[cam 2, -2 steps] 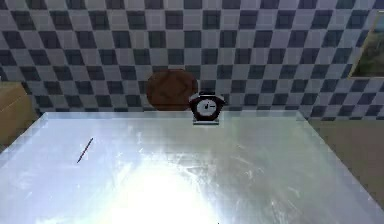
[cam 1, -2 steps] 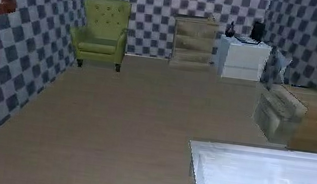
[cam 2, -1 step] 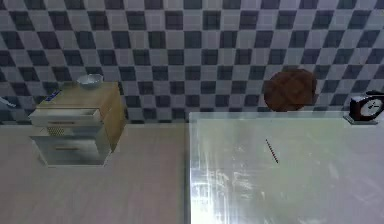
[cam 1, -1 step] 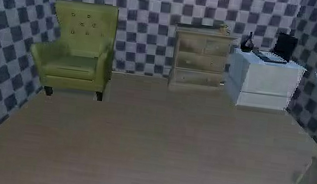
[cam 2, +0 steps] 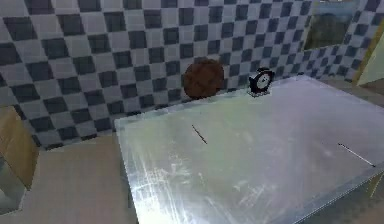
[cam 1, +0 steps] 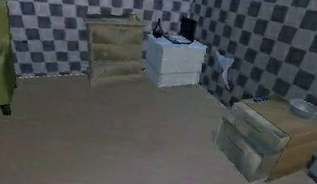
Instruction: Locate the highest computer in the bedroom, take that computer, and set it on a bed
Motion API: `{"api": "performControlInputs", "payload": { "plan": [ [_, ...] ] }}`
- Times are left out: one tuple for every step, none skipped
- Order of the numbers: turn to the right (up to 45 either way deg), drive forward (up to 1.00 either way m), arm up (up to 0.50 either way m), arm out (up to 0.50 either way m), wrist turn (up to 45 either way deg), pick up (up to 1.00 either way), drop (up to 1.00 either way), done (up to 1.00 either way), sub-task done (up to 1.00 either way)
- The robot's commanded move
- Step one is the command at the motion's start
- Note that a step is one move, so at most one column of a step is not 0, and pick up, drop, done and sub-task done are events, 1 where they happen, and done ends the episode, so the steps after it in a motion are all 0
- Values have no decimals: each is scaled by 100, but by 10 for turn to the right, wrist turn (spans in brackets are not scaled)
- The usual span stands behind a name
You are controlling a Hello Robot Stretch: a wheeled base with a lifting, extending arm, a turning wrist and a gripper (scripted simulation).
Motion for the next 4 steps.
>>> {"api": "performControlInputs", "payload": {
  "plan": [
    [0, 100, 0, 0, 0, 0, 0, 0, 0],
    [0, 100, 0, 0, 0, 0, 0, 0, 0],
    [60, 0, 0, 0, 0, 0, 0, 0, 0],
    [0, 25, 0, 0, 0, 0, 0, 0, 0]
  ]
}}
